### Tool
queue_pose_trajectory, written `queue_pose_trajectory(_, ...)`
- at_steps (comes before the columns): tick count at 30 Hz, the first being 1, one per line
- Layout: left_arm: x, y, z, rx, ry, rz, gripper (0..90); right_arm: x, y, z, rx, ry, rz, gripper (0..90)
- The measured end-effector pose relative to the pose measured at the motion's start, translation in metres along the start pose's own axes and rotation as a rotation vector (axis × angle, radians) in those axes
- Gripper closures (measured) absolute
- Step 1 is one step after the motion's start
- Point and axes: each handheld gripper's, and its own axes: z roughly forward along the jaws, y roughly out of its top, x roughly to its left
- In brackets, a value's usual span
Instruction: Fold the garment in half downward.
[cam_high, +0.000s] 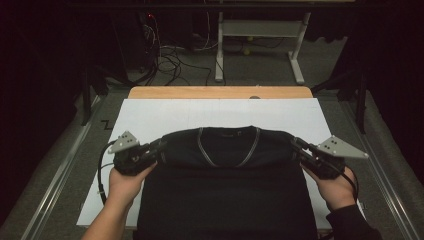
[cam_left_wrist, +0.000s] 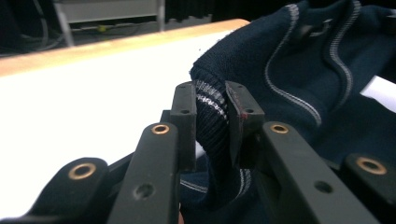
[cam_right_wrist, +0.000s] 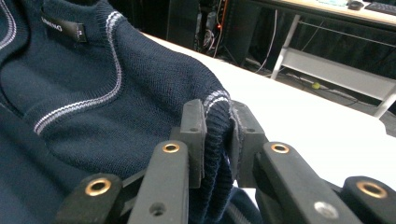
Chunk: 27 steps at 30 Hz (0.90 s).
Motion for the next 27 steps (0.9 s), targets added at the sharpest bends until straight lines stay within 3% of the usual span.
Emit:
queue_pose_trajectory(3, -0.005, -0.020, -0.006, 0.009, -0.025, -0.015, 71.2, 0.008, -0.015, -0.010, 0.005, 0.019, 0.005, 78.6)
queue_pose_trajectory(9, -0.011, -0.046, -0.011, 0.101, -0.032, -0.035, 71.2, 0.026, -0.041, -0.025, 0.004, 0.032, 0.008, 78.6)
queue_pose_trajectory(10, -0.013, -0.048, -0.012, 0.116, -0.031, -0.028, 71.1, 0.029, -0.046, -0.026, 0.014, 0.036, 0.003, 78.6)
queue_pose_trajectory(11, -0.016, -0.051, -0.013, 0.125, -0.035, -0.029, 71.1, 0.033, -0.055, -0.028, 0.059, 0.050, -0.017, 78.5)
queue_pose_trajectory(13, -0.020, -0.055, -0.016, 0.132, -0.048, -0.036, 71.1, 0.033, -0.058, -0.029, 0.067, 0.053, -0.018, 78.5)
queue_pose_trajectory(16, -0.028, -0.059, -0.021, 0.146, -0.049, -0.016, 71.0, 0.035, -0.064, -0.037, 0.086, 0.071, 0.015, 78.5)
queue_pose_trajectory(17, -0.032, -0.062, -0.024, 0.144, -0.069, -0.028, 71.1, 0.037, -0.065, -0.042, 0.083, 0.075, 0.018, 78.5)
queue_pose_trajectory(27, -0.042, -0.070, -0.033, 0.168, -0.090, -0.031, 70.7, 0.044, -0.072, -0.062, 0.096, 0.082, 0.048, 78.3)
